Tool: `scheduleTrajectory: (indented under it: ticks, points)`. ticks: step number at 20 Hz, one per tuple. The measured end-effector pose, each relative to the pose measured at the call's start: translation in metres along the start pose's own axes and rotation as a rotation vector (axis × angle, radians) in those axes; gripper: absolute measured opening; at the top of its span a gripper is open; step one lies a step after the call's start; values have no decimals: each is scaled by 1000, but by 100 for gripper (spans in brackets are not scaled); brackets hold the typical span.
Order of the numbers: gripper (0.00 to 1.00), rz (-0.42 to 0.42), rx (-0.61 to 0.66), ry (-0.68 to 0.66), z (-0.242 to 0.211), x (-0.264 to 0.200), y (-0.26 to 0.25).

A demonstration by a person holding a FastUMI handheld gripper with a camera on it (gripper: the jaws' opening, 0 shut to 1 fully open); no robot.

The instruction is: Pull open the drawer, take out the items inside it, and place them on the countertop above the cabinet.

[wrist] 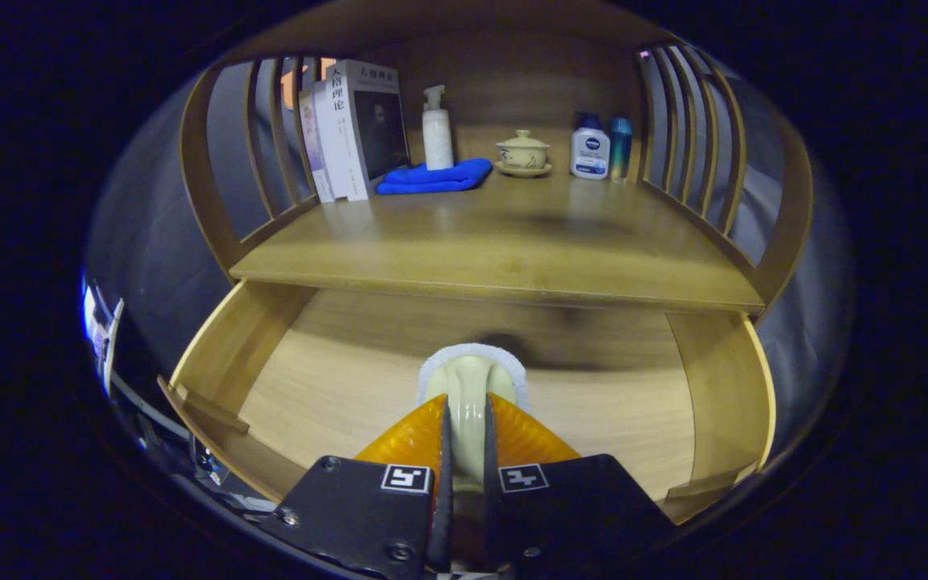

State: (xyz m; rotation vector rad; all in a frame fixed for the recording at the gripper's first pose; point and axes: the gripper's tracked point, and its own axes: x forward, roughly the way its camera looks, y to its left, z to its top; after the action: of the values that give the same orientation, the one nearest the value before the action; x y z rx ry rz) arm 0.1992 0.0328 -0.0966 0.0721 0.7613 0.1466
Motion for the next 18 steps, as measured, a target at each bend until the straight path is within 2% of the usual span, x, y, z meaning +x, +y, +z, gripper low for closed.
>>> scheduleTrajectory:
  ticks: [6,8,18]
  points:
    - [18,59,25,-99,45,-38,12]
    - [18,51,26,-129,64,-42,7]
    - [18,23,65,-163,136,4,8]
